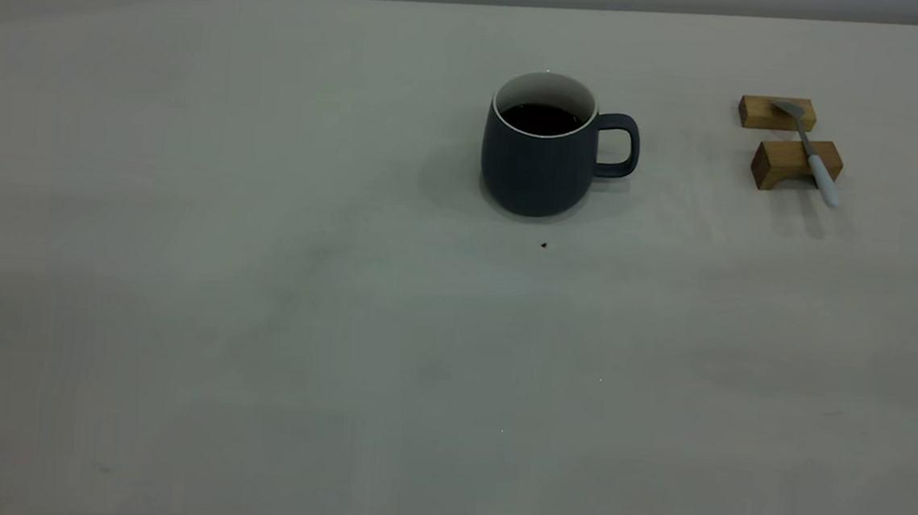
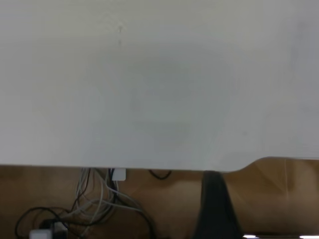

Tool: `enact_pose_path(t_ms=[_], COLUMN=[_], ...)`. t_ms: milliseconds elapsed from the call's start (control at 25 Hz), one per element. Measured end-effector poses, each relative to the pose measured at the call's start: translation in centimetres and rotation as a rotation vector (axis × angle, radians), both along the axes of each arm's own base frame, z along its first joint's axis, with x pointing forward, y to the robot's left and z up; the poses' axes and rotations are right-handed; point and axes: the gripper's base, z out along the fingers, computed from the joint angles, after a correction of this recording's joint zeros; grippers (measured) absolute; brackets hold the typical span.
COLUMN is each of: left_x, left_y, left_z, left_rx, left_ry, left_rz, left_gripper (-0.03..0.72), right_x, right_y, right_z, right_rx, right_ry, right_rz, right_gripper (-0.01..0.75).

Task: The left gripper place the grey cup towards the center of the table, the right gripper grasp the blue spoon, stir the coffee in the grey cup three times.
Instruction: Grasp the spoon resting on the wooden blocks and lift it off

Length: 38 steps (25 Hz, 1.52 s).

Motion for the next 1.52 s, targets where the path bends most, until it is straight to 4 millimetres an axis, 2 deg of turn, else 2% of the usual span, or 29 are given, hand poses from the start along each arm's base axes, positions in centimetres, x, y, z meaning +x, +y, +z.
enact_pose_path(t_ms=[280,760,1040,1520], left_x=[-1.6,-1.7,-3.0,-3.0], left_y=[0.0,-0.1,-0.2,-0.2], left_z=[-0.8,-1.2,-1.3,-1.3], left_rx=[0.018,0.024,0.032,0.029], left_ry=[-0.104,-0.127,-0.229,-0.23], left_rz=[0.08,0.075,0.075,0.055], left_gripper=[0.585,0.585,0.585,0.585], right_x=[0.0,0.0,0.0,0.0], right_y=[0.0,0.0,0.0,0.1], right_z=[0.0,0.0,0.0,0.0], right_rx=[0.0,0.0,0.004,0.007], right_ry=[0.0,0.0,0.0,0.0], right_rz=[0.0,0.0,0.049,0.05], right_gripper=[0.24,0.24,0.24,0.24])
